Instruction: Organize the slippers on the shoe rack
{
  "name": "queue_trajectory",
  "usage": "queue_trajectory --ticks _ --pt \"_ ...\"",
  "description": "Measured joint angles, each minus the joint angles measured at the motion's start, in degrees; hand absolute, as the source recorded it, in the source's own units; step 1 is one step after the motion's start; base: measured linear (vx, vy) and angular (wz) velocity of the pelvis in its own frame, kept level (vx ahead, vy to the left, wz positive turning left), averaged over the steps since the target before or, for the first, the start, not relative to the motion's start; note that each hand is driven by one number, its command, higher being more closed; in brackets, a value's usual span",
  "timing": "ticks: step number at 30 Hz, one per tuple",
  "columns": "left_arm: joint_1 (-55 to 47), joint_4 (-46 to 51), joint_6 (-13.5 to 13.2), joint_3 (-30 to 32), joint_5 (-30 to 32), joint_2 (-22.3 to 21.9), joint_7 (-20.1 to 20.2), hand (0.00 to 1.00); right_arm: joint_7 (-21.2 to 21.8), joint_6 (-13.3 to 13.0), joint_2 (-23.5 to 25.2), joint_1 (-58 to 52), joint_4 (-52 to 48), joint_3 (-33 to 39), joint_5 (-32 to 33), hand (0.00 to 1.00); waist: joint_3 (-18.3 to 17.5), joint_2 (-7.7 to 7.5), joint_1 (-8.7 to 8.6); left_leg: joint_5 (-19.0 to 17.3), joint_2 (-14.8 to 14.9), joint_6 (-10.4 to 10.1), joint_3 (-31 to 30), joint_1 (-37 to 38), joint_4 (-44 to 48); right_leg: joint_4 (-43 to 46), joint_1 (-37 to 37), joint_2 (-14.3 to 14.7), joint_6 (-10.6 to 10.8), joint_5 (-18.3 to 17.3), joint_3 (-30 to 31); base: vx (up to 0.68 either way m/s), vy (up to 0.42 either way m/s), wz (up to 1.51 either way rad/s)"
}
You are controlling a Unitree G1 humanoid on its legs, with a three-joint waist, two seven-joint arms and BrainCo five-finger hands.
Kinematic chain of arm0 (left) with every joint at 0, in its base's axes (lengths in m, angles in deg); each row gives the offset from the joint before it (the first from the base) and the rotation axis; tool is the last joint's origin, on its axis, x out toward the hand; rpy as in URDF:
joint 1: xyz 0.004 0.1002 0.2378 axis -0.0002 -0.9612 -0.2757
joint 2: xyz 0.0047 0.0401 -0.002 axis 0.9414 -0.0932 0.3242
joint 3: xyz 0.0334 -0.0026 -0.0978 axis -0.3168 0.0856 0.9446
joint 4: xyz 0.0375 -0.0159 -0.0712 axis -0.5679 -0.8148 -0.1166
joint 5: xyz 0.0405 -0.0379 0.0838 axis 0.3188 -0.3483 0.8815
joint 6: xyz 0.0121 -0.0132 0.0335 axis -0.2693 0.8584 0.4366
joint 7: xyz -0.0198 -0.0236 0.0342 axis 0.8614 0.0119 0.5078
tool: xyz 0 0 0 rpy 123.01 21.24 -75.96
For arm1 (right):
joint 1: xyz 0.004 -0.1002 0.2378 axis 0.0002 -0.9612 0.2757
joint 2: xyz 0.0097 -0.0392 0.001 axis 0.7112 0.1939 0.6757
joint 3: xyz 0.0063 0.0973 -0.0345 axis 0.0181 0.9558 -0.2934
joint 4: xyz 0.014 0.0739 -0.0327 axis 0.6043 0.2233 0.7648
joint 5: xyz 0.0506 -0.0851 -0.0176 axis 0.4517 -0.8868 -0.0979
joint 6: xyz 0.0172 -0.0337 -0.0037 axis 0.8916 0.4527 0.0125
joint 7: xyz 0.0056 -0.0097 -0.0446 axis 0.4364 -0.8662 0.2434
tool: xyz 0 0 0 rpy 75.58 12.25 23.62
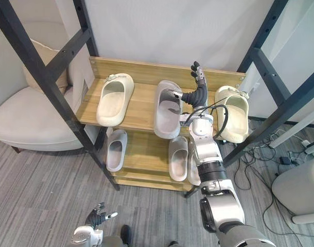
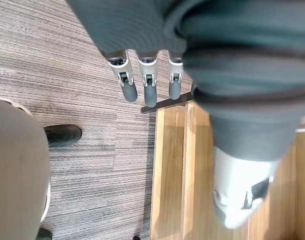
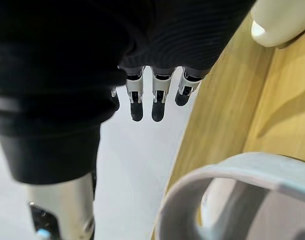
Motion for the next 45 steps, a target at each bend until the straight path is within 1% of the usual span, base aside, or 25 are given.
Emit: queue_trajectory --ticks 3,6,10,12,15,20,21,24,25,27,29,36,40,43,45 --pt "0.2 0.0 0.0 0.0 0.0 0.0 0.0 0.00 0.2 1.0 0.0 0.0 0.1 0.0 -0.2 0.00 0.4 0.09 0.11 0.0 -0.1 0.0 0.0 0.0 0.0 -0.4 0.2 0.0 0.0 0.0 0.0 0.00 0.000 0.00" --pt "0.2 0.0 0.0 0.0 -0.1 0.0 0.2 0.00 0.4 1.8 0.1 0.1 1.6 0.1 -2.2 0.00 0.6 0.10 0.12 0.0 0.0 0.0 0.0 -0.1 0.0 -0.6 0.2 0.1 0.0 0.0 -0.1 0.00 0.000 0.00" --pt "0.3 0.3 0.0 0.0 -0.6 0.0 0.7 0.00 0.6 2.1 0.2 0.1 1.8 0.1 -2.3 0.00 1.2 0.13 0.12 0.0 0.1 0.0 0.2 0.0 0.0 -0.5 0.2 0.2 0.0 0.1 -0.1 -0.01 -0.003 0.00" --pt "0.3 0.4 0.0 0.0 -0.6 0.0 0.7 0.00 0.6 2.2 0.5 0.2 3.7 0.1 -3.3 0.00 1.3 0.16 0.12 0.0 0.1 0.0 0.3 0.0 0.0 -0.5 0.2 0.2 -0.1 0.1 -0.1 -0.05 -0.013 -0.03" --pt "0.3 0.4 0.0 0.0 -1.1 0.1 0.7 0.00 0.7 3.1 0.9 0.4 6.3 0.1 -4.5 0.00 1.4 0.23 0.16 0.0 0.3 0.0 0.2 0.0 0.0 -0.2 0.1 0.3 -0.1 0.1 -0.2 0.00 0.000 0.00" --pt "0.5 0.5 0.0 0.0 -2.1 0.0 0.7 0.00 1.1 3.3 1.7 1.5 8.5 -0.1 -4.6 0.00 2.3 0.82 0.26 -0.4 0.5 -0.7 -0.2 -0.1 0.0 0.0 0.1 0.5 -0.2 0.1 -0.4 0.00 0.000 0.00" --pt "0.6 0.5 0.0 0.0 -2.1 0.0 0.7 0.00 1.3 3.4 1.7 2.2 8.8 -0.2 -4.7 1.00 2.6 0.91 0.26 -0.4 0.5 -0.7 -0.2 -0.1 0.0 0.0 0.0 0.5 -0.2 0.1 -0.4 0.00 0.000 0.00" --pt "0.9 0.5 0.0 0.0 -2.1 0.0 0.7 0.00 1.2 3.2 1.7 3.2 9.1 -0.3 -6.4 1.00 3.0 0.76 0.49 -0.4 0.5 -0.6 -0.7 -0.4 0.0 -0.1 0.1 0.5 -0.3 -0.1 -1.0 0.00 -0.003 0.07" --pt "1.0 0.5 0.0 0.0 -2.1 0.1 0.7 0.00 1.2 3.1 1.5 4.0 9.5 -0.3 -6.7 1.00 3.0 0.64 0.49 -0.1 0.5 -0.2 -0.9 -0.6 0.0 -0.2 0.0 0.5 -0.3 -0.1 -1.2 0.01 -0.015 0.09" --pt "1.2 0.4 0.0 0.0 -2.2 0.2 0.7 0.00 1.3 2.8 1.0 5.3 10.3 -0.4 -6.6 1.00 3.2 0.37 0.65 0.2 0.4 -0.2 -1.0 -0.8 0.0 -0.3 0.0 0.6 -0.3 -0.1 -1.4 0.01 -0.019 0.05" --pt "1.3 0.4 0.0 0.0 -2.2 0.2 0.7 0.00 1.3 1.9 0.8 5.5 10.3 -0.7 -6.4 1.00 3.2 0.30 0.98 0.2 0.4 -0.2 -1.0 -0.8 0.0 -0.3 0.0 0.6 -0.3 -0.1 -1.5 0.00 0.000 0.00" --pt "1.4 0.4 0.0 0.0 -3.0 0.3 0.6 0.00 2.0 0.9 0.5 7.4 12.5 -2.5 -1.9 1.00 3.2 0.22 1.47 0.2 0.8 -0.3 -1.0 -0.7 0.0 0.1 0.1 0.7 -0.3 -0.1 -1.7 -0.02 -0.008 0.01" --pt "1.5 0.4 0.0 0.0 -3.3 0.4 0.6 0.00 2.8 0.9 0.6 7.2 12.8 -3.4 -1.5 1.00 3.3 0.13 1.66 0.2 0.9 -0.3 -1.0 -0.6 0.0 0.1 0.1 0.7 -0.3 -0.1 -1.7 -0.04 -0.013 -0.02" --pt "1.5 0.4 0.0 0.0 -3.3 0.4 0.6 0.00 2.8 0.9 0.6 7.0 12.6 -4.1 0.2 1.00 3.3 0.12 1.64 0.2 0.8 -0.3 -1.0 -0.5 0.0 0.1 0.1 0.6 -0.3 -0.1 -1.7 0.00 0.000 0.00" --pt "1.5 0.4 0.0 0.0 -3.3 0.3 0.6 0.00 2.8 0.8 0.6 6.4 12.0 -4.1 0.2 1.00 3.3 0.11 1.63 0.2 0.8 -0.3 -1.0 -0.5 0.0 0.1 0.2 0.6 -0.3 -0.1 -1.7 0.00 0.000 0.00"
